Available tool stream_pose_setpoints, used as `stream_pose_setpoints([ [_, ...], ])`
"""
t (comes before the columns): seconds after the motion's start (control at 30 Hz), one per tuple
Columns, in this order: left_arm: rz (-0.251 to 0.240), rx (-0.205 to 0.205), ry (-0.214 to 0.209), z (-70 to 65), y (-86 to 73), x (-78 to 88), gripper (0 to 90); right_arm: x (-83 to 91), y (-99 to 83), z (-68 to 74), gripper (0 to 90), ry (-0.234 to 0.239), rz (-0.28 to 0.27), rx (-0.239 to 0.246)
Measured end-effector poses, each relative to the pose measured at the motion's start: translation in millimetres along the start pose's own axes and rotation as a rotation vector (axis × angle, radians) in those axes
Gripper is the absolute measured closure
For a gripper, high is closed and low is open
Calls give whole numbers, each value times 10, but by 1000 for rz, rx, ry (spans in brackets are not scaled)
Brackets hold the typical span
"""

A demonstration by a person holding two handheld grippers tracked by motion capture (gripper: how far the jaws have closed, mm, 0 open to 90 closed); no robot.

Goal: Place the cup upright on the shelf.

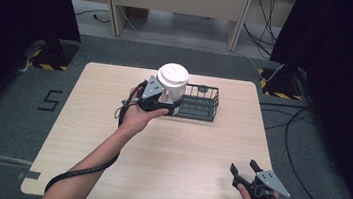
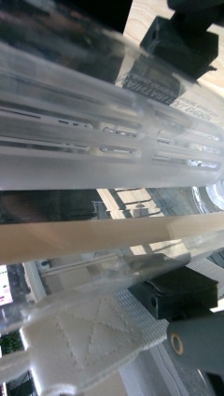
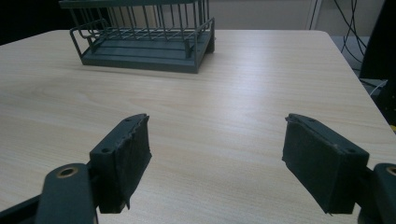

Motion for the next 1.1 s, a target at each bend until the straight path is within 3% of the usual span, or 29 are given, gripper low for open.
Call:
stream_pose_setpoints([
  [0.27, 0, -14, -3, -23, 94, -120, 175, -1, 0, -2, 236, 2, -2, -2],
  [1.1, -5, -1, 2, 23, 256, -422, 175, -4, 2, -14, 241, 2, -2, -9],
])
Point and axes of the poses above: each handheld gripper's, and its own axes: x roughly backward along the jaws, y roughly out of its top, z roughly to its left, the point moved 2 cm from there along -x, roughly forward along the jaws, and after that the axes turned 6 degrees about z, right-handed, at the moved point
